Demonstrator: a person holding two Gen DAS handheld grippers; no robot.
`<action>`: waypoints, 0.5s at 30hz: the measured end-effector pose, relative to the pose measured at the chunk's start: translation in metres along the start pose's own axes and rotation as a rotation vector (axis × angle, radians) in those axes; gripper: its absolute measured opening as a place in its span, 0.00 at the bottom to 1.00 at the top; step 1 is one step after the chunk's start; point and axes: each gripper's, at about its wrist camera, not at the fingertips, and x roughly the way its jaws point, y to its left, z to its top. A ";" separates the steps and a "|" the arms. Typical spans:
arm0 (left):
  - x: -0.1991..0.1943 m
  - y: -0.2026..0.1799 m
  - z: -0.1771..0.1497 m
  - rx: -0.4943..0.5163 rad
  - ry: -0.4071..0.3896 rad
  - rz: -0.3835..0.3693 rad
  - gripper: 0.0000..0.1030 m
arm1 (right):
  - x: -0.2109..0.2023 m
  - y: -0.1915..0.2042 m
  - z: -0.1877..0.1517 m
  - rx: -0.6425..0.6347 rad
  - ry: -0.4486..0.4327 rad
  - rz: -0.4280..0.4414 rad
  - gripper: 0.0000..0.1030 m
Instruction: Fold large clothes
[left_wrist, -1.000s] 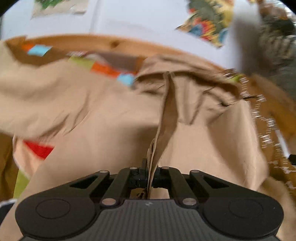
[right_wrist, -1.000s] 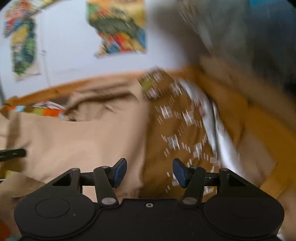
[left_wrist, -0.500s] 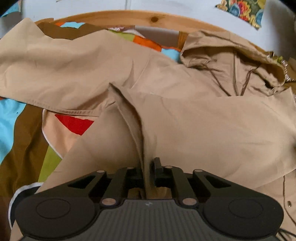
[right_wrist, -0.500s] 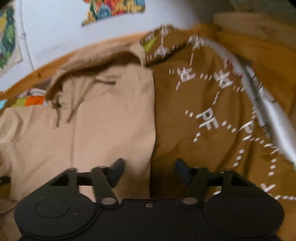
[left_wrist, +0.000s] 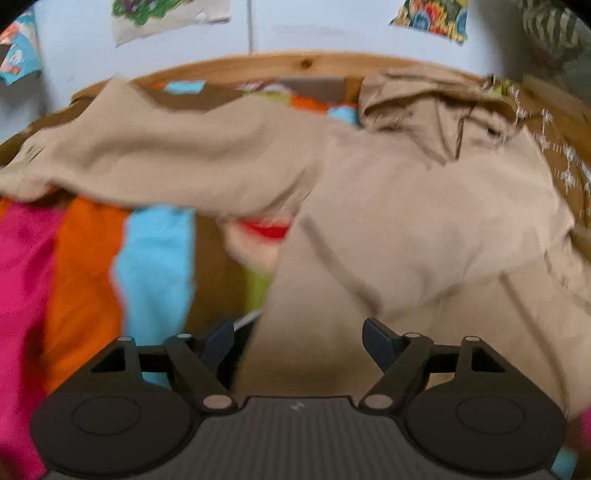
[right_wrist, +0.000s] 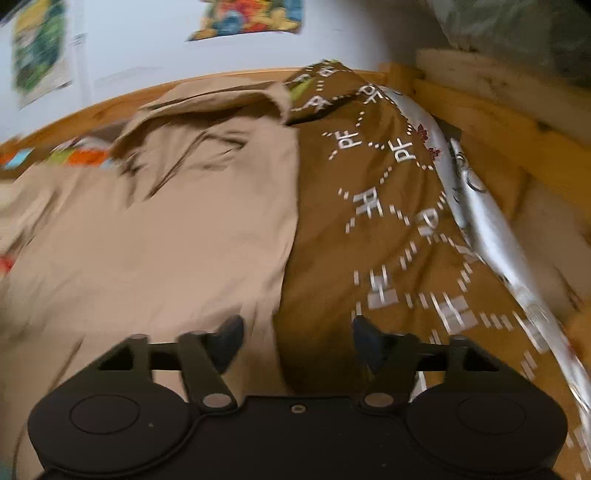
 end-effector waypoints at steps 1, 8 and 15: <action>-0.001 0.008 -0.005 -0.007 0.019 0.001 0.78 | -0.015 0.002 -0.014 -0.018 0.003 -0.009 0.75; 0.013 0.033 -0.027 -0.105 0.164 -0.100 0.42 | -0.055 0.000 -0.089 0.057 0.044 -0.073 0.73; 0.001 0.019 -0.018 -0.066 0.140 -0.018 0.00 | -0.060 0.007 -0.102 0.157 0.036 -0.055 0.24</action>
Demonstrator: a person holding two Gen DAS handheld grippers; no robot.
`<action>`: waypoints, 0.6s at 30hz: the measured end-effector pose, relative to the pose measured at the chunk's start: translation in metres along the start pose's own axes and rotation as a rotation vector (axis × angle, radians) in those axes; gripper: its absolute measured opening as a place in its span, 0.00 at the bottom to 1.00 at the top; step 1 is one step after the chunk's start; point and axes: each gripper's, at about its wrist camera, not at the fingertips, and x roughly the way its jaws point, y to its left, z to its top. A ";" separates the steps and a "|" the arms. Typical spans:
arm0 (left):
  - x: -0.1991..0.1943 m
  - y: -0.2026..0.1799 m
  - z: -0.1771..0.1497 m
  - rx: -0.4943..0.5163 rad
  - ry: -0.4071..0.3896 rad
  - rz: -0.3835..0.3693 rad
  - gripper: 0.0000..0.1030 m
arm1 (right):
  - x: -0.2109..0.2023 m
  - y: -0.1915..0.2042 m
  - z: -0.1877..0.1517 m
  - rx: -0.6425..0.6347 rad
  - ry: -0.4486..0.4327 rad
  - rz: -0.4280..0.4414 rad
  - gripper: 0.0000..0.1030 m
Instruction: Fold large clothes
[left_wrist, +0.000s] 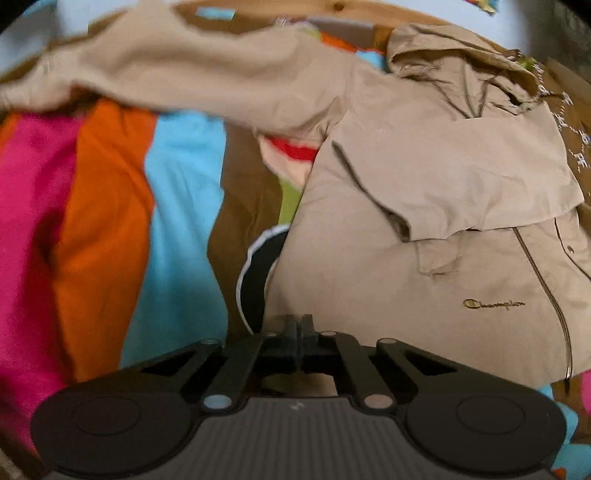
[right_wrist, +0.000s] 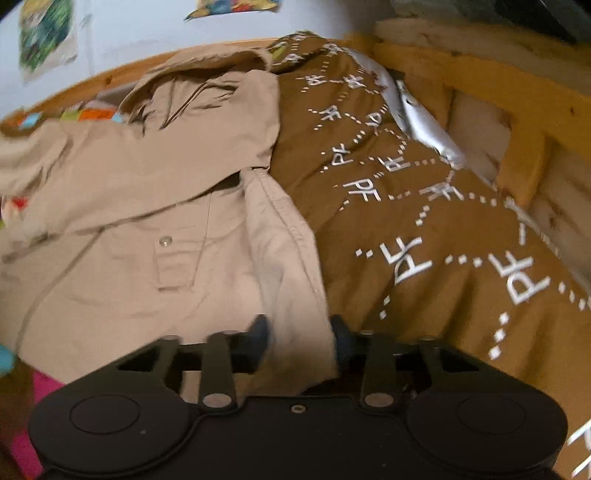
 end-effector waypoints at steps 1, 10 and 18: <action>-0.008 -0.002 0.001 0.012 -0.019 0.004 0.00 | -0.002 -0.001 0.001 0.024 -0.004 0.008 0.22; -0.099 -0.005 -0.010 0.071 0.019 -0.104 0.00 | -0.091 0.002 0.024 0.147 -0.082 0.117 0.15; -0.088 0.015 -0.039 -0.002 0.162 -0.151 0.00 | -0.147 -0.002 -0.012 0.117 -0.020 0.059 0.15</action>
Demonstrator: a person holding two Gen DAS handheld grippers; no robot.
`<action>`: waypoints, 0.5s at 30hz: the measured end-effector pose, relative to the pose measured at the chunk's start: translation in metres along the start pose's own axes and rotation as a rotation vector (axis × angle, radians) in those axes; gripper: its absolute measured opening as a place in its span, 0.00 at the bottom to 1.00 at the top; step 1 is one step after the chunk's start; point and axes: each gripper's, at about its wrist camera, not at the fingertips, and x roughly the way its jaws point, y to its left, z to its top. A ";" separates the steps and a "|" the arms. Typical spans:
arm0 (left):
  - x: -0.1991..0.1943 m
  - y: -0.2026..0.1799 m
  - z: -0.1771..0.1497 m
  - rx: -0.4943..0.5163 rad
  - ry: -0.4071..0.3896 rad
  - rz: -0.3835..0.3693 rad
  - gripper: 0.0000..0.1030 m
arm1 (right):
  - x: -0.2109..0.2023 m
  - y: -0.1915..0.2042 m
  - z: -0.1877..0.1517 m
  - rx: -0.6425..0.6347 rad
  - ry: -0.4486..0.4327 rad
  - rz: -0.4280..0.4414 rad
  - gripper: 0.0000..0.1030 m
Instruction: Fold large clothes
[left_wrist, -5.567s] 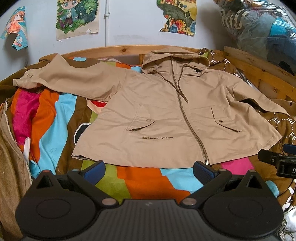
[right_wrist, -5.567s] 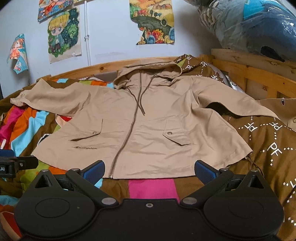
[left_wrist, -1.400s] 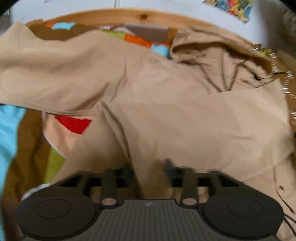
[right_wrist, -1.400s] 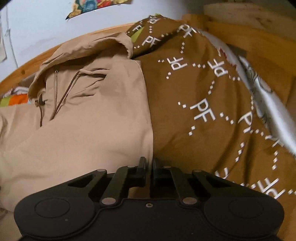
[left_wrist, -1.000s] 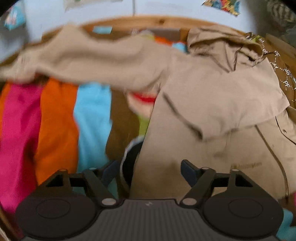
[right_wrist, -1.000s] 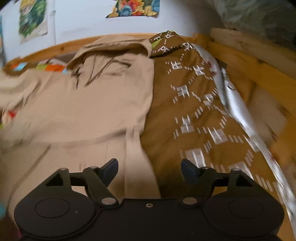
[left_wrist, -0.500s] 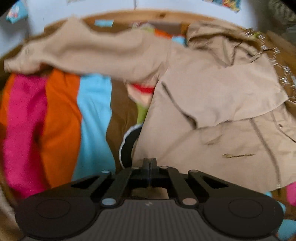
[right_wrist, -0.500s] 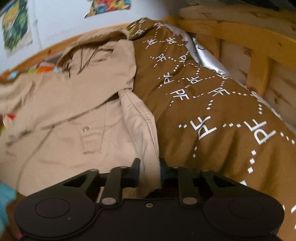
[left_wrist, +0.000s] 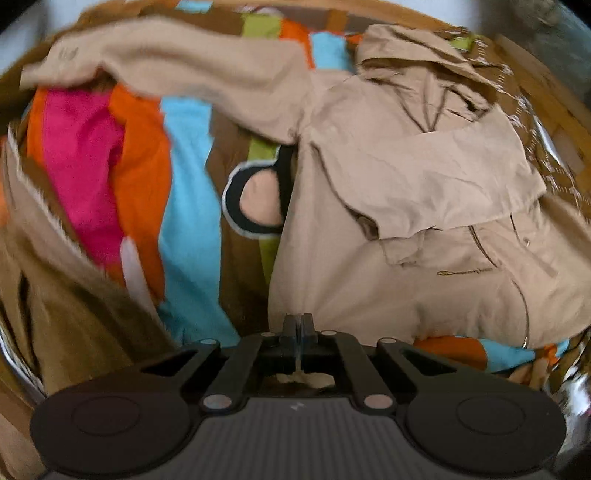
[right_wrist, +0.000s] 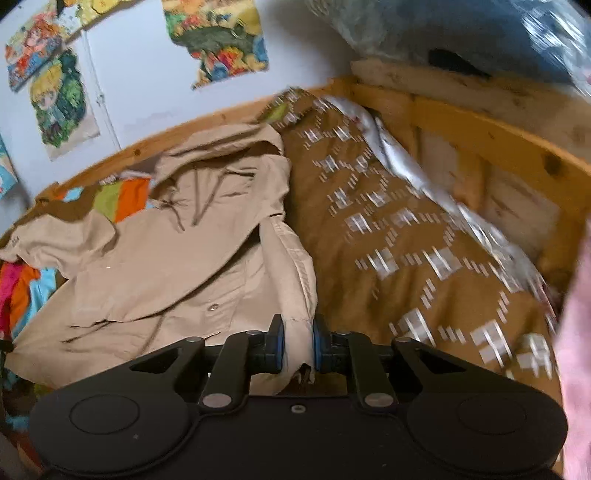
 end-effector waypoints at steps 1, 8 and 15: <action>-0.001 0.004 0.003 -0.026 -0.001 -0.010 0.01 | 0.004 -0.003 -0.008 0.010 0.017 -0.007 0.16; -0.031 0.039 0.042 -0.075 -0.226 0.136 0.63 | 0.020 0.006 -0.037 -0.046 0.032 -0.098 0.44; -0.037 0.107 0.106 -0.288 -0.493 0.330 0.83 | 0.022 0.016 -0.033 -0.126 -0.067 -0.182 0.81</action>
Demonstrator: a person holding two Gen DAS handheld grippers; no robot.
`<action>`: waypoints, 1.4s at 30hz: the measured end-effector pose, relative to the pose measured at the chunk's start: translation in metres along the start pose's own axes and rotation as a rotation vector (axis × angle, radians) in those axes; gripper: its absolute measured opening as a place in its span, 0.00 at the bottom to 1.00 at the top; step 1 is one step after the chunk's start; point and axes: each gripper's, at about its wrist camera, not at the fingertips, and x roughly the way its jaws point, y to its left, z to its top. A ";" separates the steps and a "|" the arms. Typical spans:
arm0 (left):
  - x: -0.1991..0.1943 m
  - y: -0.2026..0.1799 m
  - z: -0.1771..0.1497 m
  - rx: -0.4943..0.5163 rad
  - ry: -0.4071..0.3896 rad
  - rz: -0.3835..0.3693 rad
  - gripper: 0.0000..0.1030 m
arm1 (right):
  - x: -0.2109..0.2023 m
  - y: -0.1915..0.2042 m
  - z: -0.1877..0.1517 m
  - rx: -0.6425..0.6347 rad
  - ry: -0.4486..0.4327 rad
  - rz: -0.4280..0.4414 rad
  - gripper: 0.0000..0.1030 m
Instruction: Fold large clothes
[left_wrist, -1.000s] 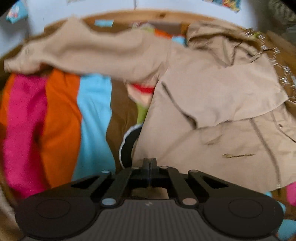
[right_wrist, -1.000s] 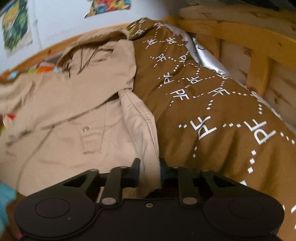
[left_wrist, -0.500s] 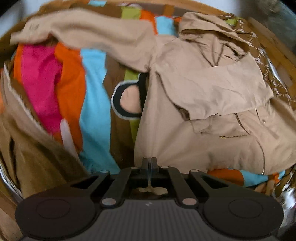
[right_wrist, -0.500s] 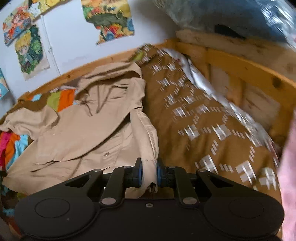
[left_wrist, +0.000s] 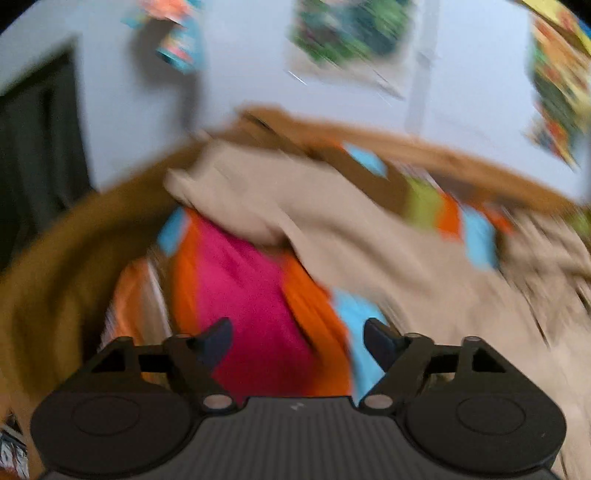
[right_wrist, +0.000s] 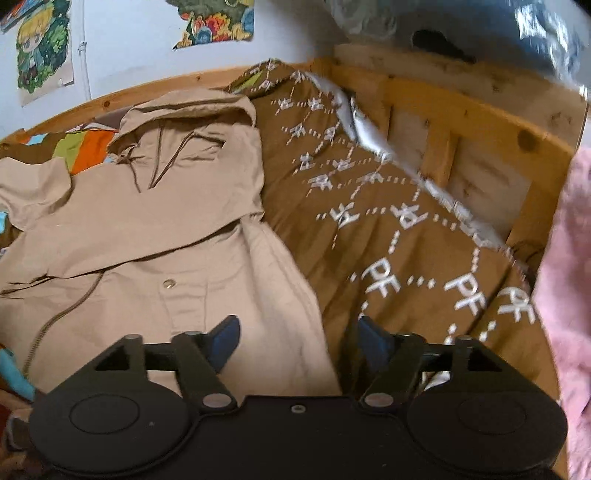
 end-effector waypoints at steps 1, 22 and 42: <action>0.010 0.006 0.010 -0.035 -0.040 0.033 0.83 | 0.003 -0.001 0.004 0.001 -0.015 -0.004 0.84; 0.091 0.051 0.064 -0.490 -0.230 0.085 0.02 | 0.041 0.079 0.027 -0.171 -0.135 0.171 0.99; -0.075 -0.221 0.014 0.194 -0.428 -0.792 0.01 | 0.036 0.079 0.044 -0.047 -0.269 0.264 0.99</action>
